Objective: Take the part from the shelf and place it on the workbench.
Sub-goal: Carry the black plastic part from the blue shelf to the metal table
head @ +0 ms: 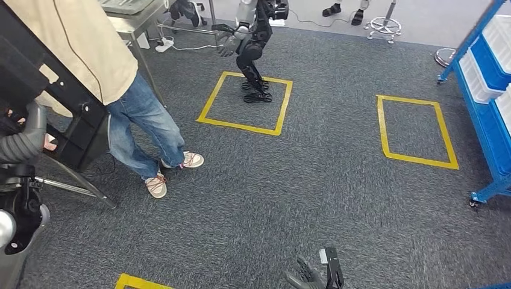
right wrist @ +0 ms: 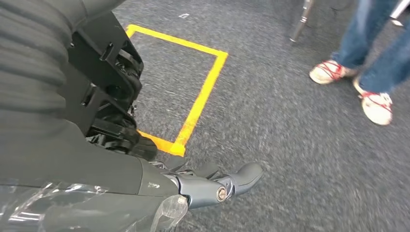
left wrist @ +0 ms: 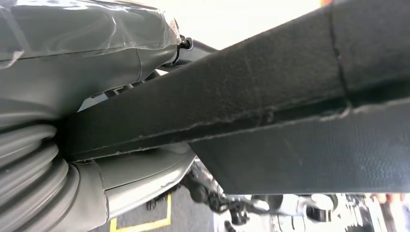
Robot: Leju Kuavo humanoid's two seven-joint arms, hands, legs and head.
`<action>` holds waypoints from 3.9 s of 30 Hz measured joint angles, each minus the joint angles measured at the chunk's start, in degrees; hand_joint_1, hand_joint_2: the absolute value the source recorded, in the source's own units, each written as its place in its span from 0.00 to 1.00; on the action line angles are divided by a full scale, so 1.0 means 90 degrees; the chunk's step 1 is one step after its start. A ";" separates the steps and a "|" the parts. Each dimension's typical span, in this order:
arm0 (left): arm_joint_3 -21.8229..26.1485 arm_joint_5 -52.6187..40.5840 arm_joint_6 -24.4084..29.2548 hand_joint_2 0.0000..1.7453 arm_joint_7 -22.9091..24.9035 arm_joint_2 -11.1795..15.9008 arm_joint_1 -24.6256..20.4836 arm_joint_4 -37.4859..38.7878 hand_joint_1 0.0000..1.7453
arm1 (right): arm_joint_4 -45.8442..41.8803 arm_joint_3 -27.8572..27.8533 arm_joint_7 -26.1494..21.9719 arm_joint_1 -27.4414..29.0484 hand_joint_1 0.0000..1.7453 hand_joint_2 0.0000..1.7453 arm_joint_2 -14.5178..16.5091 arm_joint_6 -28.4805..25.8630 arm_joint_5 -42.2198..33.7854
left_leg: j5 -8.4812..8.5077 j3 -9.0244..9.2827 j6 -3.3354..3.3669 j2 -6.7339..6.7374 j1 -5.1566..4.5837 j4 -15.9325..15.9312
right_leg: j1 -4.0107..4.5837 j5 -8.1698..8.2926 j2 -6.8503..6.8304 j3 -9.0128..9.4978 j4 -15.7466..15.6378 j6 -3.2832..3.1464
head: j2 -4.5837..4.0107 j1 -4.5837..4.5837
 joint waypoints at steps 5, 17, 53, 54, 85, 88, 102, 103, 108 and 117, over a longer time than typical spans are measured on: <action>0.0001 -0.0007 0.0016 1.00 -0.0001 0.0002 -0.0014 0.0000 1.00 | 0.0000 0.0000 0.0006 -0.0008 0.00 1.00 -0.0004 0.0000 0.0012 | -0.0045 -0.0057 -0.0153 -0.0399 0.0044 0.0087 | -0.0115 0.0734 0.0462 0.0834 -0.1736 0.0018 | 0.0000 -0.0002; 0.0008 -0.0039 0.0035 1.00 -0.0002 0.0024 -0.0005 0.0009 1.00 | -0.0001 0.0002 0.0020 -0.0034 0.00 1.00 -0.0004 0.0005 0.0044 | -0.0518 -0.0728 -0.0342 0.0358 0.0067 0.1389 | 0.0027 0.0721 -0.0387 0.0865 -0.1821 -0.0289 | 0.0000 -0.0039; 0.0003 0.0027 -0.0004 1.00 -0.0005 0.0031 -0.0137 0.0070 1.00 | -0.0009 0.0015 0.0086 -0.0057 0.00 1.00 -0.0002 0.0029 0.0094 | -0.0044 -0.0197 -0.0157 0.0631 -0.0088 0.0135 | 0.0076 0.0591 -0.0715 0.0896 -0.1756 -0.0132 | 0.0000 -0.0029; 0.0006 0.0027 -0.0001 1.00 -0.0005 0.0035 -0.0133 0.0070 1.00 | -0.0010 0.0015 0.0086 -0.0061 0.00 1.00 -0.0002 0.0028 0.0098 | -0.0028 -0.0184 -0.0129 0.0548 -0.0075 0.0116 | 0.0065 0.0556 -0.0700 0.0910 -0.1733 -0.0097 | 0.0000 -0.0028; 0.0025 0.0044 0.0035 1.00 -0.0008 0.0070 -0.0128 0.0082 1.00 | -0.0014 0.0025 0.0083 -0.0063 0.00 1.00 -0.0003 -0.0002 0.0138 | 0.0028 -0.0227 -0.0105 0.0493 -0.0080 0.0098 | 0.0060 0.0453 -0.0672 0.0988 -0.1722 -0.0084 | 0.0000 -0.0027; 0.0023 0.0044 0.0033 1.00 -0.0010 0.0072 -0.0164 0.0083 1.00 | -0.0016 0.0044 0.0076 -0.0063 0.00 1.00 -0.0004 -0.0015 0.0139 | 0.0059 -0.0173 -0.0008 0.0275 -0.0028 0.0062 | 0.0022 -0.0011 -0.0132 0.0603 -0.0843 -0.0017 | 0.0000 -0.0016; -0.0044 0.0152 -0.0083 1.00 -0.0174 0.0057 -0.0226 0.0146 1.00 | -0.0010 0.0477 0.1056 -0.0158 0.00 1.00 -0.0030 -0.1849 0.1387 | -0.0278 -0.0388 -0.0260 -0.0044 0.0002 0.0536 | -0.0035 0.0759 0.0095 0.0744 -0.1761 -0.0248 | 0.0000 -0.0027; -0.0065 0.0169 -0.0081 1.00 -0.0211 0.0051 -0.0241 0.0164 1.00 | -0.0008 0.0547 0.1185 -0.0150 0.00 1.00 -0.0052 -0.1962 0.1503 | -0.0479 -0.0572 -0.0290 0.0104 0.0007 0.0942 | -0.0033 0.0759 0.0088 0.0745 -0.1763 -0.0270 | 0.0000 -0.0033; -0.0208 0.0374 -0.0118 1.00 -0.0353 -0.0021 -0.0289 0.0292 1.00 | 0.0022 0.0910 0.2258 -0.0148 0.00 1.00 -0.0316 -0.2674 0.1965 | -0.0594 -0.0955 -0.0361 0.0279 0.0067 0.1691 | -0.0028 0.0734 0.0036 0.0753 -0.1758 -0.0277 | 0.0000 -0.0041; -0.0392 0.0733 -0.0353 1.00 -0.0582 -0.0155 -0.0547 0.0459 1.00 | 0.0046 0.1188 0.2830 -0.0241 0.00 1.00 -0.1050 -0.3394 0.1948 | -0.0056 -0.0191 -0.0089 0.0351 0.0015 0.0139 | -0.0017 0.0479 -0.0033 0.0641 -0.1449 -0.0021 | 0.0000 -0.0015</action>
